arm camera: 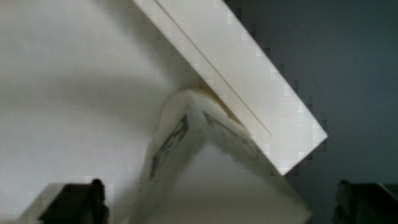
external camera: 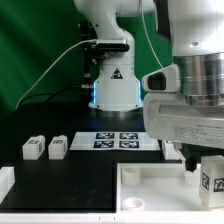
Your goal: Assemble one leg
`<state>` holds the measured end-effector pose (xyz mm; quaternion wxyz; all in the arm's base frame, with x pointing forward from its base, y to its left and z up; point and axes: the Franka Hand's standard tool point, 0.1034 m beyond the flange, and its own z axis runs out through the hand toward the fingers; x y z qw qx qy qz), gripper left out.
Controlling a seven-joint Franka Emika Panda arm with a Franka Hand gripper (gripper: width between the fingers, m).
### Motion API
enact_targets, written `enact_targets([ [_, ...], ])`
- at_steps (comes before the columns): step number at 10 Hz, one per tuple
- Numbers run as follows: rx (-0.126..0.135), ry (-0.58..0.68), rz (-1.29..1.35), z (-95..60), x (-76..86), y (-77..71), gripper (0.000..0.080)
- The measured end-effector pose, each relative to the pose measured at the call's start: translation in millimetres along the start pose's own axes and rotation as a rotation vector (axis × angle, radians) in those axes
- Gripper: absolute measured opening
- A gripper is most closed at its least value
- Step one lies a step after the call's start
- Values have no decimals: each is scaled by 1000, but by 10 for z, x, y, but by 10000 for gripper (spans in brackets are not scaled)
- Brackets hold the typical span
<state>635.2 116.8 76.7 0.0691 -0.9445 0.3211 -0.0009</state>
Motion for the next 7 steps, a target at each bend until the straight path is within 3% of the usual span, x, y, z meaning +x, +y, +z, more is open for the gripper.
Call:
enact_targets([
  [2, -10, 5, -262, -1, 15, 17, 649],
  [5, -56, 8, -735, -9, -17, -25, 648],
  [7, -56, 9, -713, -9, -9, -14, 619],
])
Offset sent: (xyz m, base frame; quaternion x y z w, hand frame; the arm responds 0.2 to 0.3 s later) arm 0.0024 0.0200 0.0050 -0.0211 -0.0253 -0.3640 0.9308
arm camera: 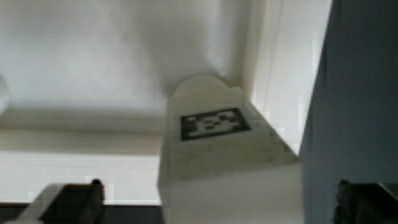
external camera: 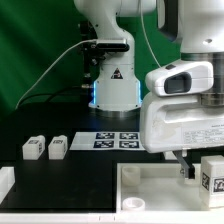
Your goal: Assemble one leg
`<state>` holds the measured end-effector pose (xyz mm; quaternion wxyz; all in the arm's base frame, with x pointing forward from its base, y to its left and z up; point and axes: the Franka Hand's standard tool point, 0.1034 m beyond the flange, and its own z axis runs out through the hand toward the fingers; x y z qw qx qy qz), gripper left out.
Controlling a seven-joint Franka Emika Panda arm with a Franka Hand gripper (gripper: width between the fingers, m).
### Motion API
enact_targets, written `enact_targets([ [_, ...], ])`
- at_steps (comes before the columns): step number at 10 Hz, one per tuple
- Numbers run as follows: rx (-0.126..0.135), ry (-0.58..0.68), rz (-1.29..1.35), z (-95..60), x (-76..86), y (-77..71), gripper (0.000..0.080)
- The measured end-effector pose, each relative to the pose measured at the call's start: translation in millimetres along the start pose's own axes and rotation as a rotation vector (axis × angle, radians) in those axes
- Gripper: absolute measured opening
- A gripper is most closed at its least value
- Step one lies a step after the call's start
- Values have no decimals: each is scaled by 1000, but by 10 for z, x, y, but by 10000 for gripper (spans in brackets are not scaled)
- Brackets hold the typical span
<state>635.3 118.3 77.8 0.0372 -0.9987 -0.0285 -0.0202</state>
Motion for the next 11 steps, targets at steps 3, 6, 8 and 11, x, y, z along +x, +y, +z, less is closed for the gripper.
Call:
enact_targets([
  [3, 5, -1, 204, 2, -3, -6, 294],
  [6, -5, 1, 606, 7, -5, 20, 295],
  [8, -17, 7, 1036, 17, -10, 39, 295],
  [11, 37, -33, 1639, 30, -32, 96, 295],
])
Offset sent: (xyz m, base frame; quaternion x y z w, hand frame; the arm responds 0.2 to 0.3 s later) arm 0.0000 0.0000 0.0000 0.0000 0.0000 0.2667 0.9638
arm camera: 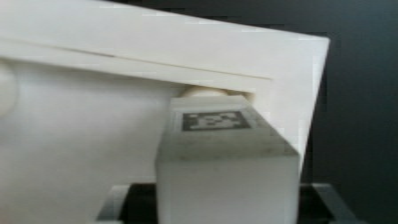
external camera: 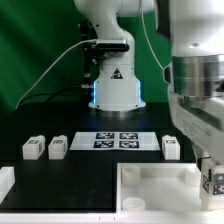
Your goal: Assemble one leg
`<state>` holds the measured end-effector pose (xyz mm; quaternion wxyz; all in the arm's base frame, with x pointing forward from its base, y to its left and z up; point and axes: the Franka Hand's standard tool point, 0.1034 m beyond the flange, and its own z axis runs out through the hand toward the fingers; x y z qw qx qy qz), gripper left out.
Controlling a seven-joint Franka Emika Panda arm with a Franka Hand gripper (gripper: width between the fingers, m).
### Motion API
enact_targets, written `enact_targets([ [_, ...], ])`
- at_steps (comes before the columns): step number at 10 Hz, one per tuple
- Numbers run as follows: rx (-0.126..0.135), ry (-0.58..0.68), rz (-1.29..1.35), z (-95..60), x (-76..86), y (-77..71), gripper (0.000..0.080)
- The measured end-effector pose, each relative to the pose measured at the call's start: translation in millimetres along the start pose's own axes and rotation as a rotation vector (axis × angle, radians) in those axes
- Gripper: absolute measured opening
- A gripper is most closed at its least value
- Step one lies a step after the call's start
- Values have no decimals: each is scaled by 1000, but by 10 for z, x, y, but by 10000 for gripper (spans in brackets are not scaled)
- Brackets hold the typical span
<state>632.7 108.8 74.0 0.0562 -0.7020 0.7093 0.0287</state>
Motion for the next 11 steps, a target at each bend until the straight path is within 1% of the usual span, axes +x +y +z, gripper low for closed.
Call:
enact_targets([
  [1, 1, -6, 114, 0, 9, 9, 295],
  [2, 1, -6, 128, 0, 6, 10, 295],
  [4, 0, -4, 11, 13, 1, 15, 300],
  [5, 1, -6, -132, 40, -36, 31, 497],
  [6, -1, -9, -260, 61, -62, 43, 497],
  [7, -3, -12, -480, 79, -65, 57, 621],
  [8, -8, -13, -560, 97, -83, 86, 641],
  [10, -7, -12, -746, 95, -64, 81, 648],
  [11, -10, -3, -917, 88, -52, 72, 648],
])
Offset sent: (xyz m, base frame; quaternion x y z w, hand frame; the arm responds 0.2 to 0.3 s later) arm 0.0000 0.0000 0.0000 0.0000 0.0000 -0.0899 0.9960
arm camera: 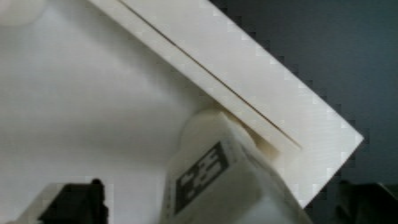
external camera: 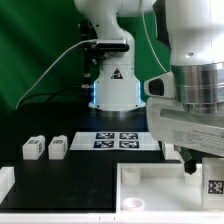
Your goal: Assemble one leg
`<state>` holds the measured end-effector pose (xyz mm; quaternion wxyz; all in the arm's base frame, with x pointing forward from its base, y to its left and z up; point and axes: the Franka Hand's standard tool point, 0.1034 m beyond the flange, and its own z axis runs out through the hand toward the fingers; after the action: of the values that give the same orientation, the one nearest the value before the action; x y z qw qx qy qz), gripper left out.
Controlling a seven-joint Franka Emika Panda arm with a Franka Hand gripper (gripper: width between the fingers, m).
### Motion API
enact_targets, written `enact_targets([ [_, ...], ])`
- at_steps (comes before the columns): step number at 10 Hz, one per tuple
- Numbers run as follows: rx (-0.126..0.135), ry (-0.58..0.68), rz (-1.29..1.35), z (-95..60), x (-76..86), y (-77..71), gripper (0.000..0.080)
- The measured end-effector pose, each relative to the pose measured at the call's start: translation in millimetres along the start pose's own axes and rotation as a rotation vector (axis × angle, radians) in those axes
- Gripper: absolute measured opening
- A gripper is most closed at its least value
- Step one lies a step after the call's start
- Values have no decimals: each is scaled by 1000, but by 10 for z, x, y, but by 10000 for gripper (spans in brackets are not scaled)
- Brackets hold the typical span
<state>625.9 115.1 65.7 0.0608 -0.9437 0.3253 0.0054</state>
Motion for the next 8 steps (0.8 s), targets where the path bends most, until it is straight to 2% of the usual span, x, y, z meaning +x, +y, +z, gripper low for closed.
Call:
enact_targets([
  [1, -11, 9, -215, -35, 25, -30, 649],
  [2, -37, 24, -427, -94, 54, -96, 649],
  [3, -51, 34, -525, -106, 56, -120, 649],
  [5, -52, 34, -477, -97, 65, -98, 620],
  [6, -51, 34, -466, -97, 64, -99, 429],
  [7, -48, 36, -352, -96, 60, -100, 429],
  [8, -47, 39, -243, -94, 79, -85, 292],
])
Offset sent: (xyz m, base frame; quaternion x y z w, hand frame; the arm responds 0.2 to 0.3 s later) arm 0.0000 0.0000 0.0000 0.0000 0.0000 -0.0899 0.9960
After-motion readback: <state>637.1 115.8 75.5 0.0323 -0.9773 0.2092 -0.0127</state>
